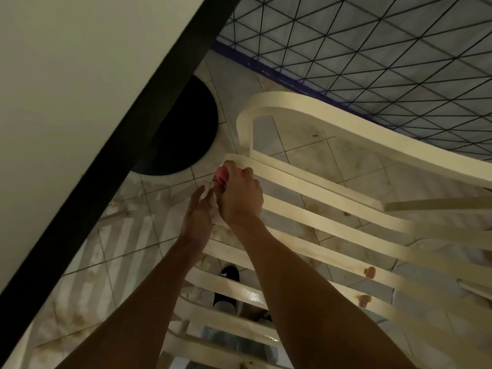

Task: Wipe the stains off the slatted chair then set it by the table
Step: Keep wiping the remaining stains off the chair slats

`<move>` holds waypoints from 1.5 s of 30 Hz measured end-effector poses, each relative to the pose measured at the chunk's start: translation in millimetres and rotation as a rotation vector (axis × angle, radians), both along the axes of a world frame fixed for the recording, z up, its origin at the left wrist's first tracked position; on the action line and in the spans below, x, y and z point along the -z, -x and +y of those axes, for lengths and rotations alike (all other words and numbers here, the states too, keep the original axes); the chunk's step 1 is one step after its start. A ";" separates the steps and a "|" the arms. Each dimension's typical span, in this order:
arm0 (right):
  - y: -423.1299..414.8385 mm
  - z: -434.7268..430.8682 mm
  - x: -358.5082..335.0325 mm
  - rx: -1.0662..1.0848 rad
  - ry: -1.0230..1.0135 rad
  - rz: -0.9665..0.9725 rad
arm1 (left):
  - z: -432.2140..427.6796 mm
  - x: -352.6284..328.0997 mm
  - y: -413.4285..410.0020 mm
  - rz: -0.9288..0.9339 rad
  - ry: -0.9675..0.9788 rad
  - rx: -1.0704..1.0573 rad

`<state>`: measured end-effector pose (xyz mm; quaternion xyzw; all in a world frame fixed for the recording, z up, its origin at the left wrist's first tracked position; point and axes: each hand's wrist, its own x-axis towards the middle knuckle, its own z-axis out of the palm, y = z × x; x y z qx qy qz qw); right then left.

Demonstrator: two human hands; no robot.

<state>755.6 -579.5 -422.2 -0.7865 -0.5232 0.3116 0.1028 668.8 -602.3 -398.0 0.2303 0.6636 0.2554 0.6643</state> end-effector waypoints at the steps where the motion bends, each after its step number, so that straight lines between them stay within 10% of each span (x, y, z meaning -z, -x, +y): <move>1: -4.7 -1.3 -1.4 -0.020 -0.007 0.023 | -0.2 2.8 0.5 0.005 0.007 -0.002; 38: -91.9 -59.0 -3.7 0.042 0.084 -0.030 | -11.8 -5.5 -8.9 0.155 -0.113 0.027; 45: -163.6 -110.5 -2.8 0.138 0.118 -0.115 | -14.1 5.8 -19.8 0.509 -0.268 0.146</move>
